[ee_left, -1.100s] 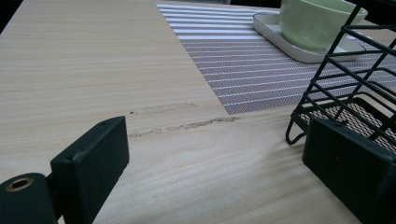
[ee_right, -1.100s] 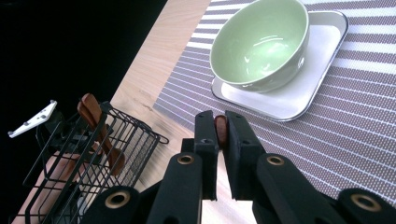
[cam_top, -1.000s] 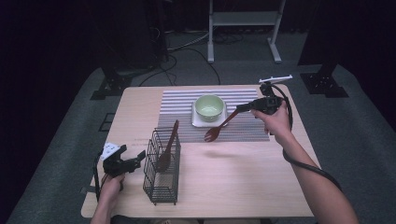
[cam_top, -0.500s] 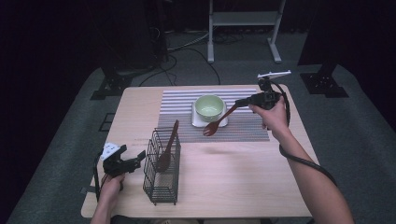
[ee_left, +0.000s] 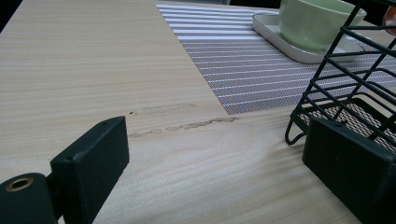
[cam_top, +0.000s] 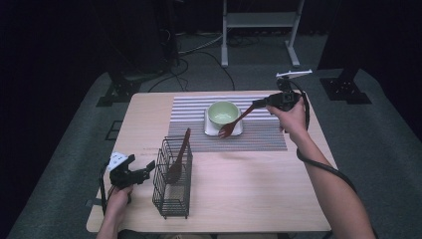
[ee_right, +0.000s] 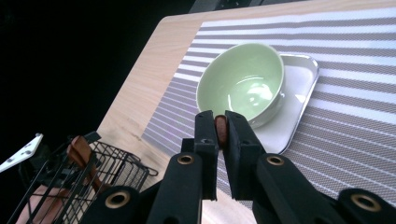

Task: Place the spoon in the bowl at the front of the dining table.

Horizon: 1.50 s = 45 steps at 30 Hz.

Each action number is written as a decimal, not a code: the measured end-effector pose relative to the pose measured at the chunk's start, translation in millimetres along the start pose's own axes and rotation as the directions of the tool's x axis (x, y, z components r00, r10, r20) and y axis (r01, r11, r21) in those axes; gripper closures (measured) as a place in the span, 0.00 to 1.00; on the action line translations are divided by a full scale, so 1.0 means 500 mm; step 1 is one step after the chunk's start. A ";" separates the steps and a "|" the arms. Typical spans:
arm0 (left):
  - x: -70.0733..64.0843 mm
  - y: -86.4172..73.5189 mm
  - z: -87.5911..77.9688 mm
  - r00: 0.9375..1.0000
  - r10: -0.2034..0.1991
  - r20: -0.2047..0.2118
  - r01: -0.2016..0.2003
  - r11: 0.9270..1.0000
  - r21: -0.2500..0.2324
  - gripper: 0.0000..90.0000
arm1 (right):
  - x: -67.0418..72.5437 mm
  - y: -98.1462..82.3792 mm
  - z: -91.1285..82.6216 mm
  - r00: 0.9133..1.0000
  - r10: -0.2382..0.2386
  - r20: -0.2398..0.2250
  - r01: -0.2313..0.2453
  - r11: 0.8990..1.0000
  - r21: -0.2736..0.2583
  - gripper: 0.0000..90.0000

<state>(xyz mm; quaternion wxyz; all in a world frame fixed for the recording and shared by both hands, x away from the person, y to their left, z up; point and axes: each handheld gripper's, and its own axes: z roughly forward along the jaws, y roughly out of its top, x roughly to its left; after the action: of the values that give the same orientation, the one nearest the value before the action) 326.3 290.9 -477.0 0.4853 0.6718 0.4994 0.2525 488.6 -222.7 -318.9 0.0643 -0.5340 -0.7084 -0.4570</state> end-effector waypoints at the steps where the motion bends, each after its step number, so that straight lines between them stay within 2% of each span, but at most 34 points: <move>1: 0.000 0.000 0.000 1.000 -0.001 0.000 0.001 1.000 -0.001 0.07 | 0.000 0.002 -0.001 1.000 0.002 0.003 -0.002 1.000 -0.003 0.93; 15: 0.000 0.000 0.000 1.000 -0.002 0.000 0.002 1.000 -0.003 0.07 | -0.012 0.031 -0.017 0.999 0.022 0.030 -0.021 0.999 -0.048 0.93; 27: 0.000 0.000 0.000 1.000 -0.003 0.002 0.003 1.000 -0.005 0.07 | -0.017 0.050 -0.009 0.997 0.026 0.066 -0.022 0.998 -0.062 0.93; 45: 0.000 0.000 0.000 1.000 -0.001 0.001 0.001 1.000 -0.005 0.07 | -0.023 0.069 0.005 0.995 0.039 0.090 -0.033 0.997 -0.074 0.93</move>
<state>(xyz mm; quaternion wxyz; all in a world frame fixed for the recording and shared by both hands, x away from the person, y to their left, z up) 326.2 291.1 -477.1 0.4875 0.6705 0.4988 0.2530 522.6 -228.3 -307.1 0.0206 -0.5690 -0.6838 -0.4563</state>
